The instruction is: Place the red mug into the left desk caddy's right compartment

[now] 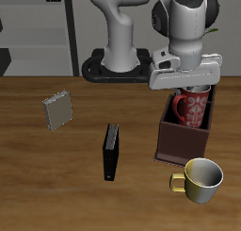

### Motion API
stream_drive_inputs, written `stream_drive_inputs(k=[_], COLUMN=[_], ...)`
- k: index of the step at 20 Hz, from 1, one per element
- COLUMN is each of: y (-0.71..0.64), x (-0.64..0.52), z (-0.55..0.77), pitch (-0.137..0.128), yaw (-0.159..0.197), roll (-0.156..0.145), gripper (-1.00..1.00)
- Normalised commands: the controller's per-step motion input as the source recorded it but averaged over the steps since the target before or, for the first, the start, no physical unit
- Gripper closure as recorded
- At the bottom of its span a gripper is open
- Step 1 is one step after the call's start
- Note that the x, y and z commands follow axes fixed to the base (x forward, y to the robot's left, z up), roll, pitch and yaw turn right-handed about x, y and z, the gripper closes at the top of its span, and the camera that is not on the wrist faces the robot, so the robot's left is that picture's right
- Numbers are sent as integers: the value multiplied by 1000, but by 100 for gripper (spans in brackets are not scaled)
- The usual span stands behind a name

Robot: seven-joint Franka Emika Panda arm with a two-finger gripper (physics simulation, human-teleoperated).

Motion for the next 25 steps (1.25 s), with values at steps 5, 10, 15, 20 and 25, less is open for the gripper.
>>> stream_drive_inputs(k=[5,10,15,20,25], y=[-97,-2,-93,-128,-162], x=[131,109,77,84,5], z=[-304,-381,-206,-62,198], pitch=[32,92,40,25,-19], yaw=[63,47,41,-6,-30], roll=[-20,26,15,-19,-13], gripper=[100,100,-100,-100,-100])
